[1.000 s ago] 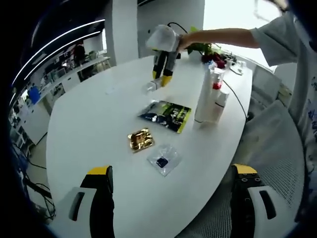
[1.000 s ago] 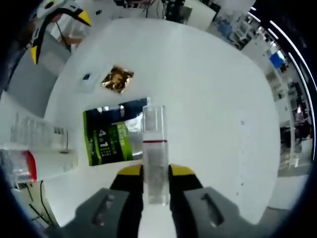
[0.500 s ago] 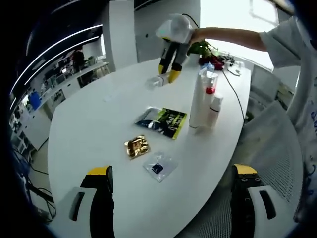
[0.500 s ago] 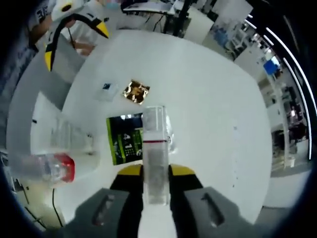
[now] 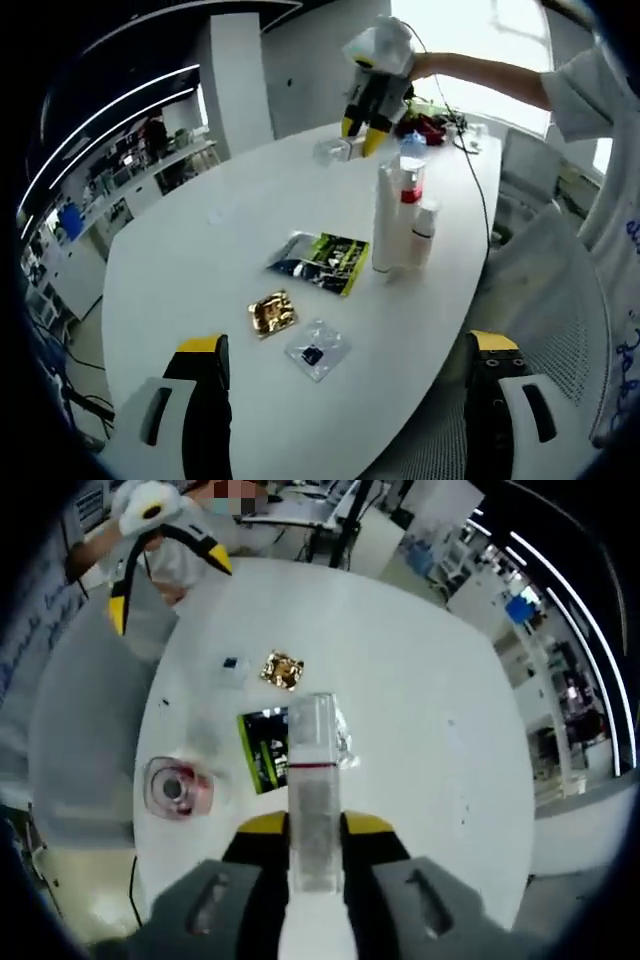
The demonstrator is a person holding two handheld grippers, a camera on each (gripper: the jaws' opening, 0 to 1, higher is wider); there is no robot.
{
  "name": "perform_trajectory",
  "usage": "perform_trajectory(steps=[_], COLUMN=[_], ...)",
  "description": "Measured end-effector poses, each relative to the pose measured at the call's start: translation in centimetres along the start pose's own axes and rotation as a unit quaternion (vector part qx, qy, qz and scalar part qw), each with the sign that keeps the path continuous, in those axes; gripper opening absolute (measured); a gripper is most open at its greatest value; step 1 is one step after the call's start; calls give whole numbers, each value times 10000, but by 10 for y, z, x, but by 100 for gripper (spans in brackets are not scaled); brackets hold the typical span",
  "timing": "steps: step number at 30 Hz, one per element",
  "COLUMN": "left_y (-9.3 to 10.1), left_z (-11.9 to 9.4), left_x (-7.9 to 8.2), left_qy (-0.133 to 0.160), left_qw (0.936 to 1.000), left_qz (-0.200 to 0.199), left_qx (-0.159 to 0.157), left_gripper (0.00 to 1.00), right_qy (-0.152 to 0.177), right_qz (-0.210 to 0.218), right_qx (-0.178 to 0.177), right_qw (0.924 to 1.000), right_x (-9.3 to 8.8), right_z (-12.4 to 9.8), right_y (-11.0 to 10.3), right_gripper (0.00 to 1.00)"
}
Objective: Arrange the skincare products in the storage area until every visible bottle or jar stands upright without overlapping.
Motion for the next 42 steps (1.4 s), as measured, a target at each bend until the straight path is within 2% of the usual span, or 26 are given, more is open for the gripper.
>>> perform_trajectory(steps=[14, 26, 29, 35, 37, 39, 42], left_y=[16, 31, 34, 40, 41, 43, 46], left_z=[3, 9, 9, 9, 10, 11, 12], left_x=[14, 22, 24, 28, 29, 29, 31], left_qy=[46, 94, 146, 250, 282, 290, 326], left_qw=[9997, 9990, 9989, 9987, 9986, 9986, 9985], left_qz=[236, 376, 367, 315, 313, 308, 247], left_qx=[-51, -205, -248, -301, -310, -318, -362], left_gripper=[95, 93, 91, 85, 84, 81, 76], right_qy=[257, 604, 799, 1190, 1363, 1616, 1703], right_qz=[455, 937, 1135, 1414, 1537, 1805, 1881], right_qx=[-472, -635, -652, -930, -1130, -1270, -1321], right_qw=[9975, 9917, 9882, 9784, 9721, 9619, 9582], right_x=[-14, -21, -21, -15, -14, -11, -10], right_z=[-41, -60, -64, -78, -82, -86, -90], right_y=[-22, -54, -63, -79, -82, -86, -98], right_gripper=[19, 18, 18, 18, 19, 18, 18])
Point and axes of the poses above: the point that each gripper's makers call its tool centre point, and the gripper's own axes: z roughly forward along the fingers, y roughly to its right, x roughly out of its top, the point moved 3 cm from there along -z, roughly backward along the fingers, and after that the axes turned 4 degrees about -x, right-handed, at the moved point
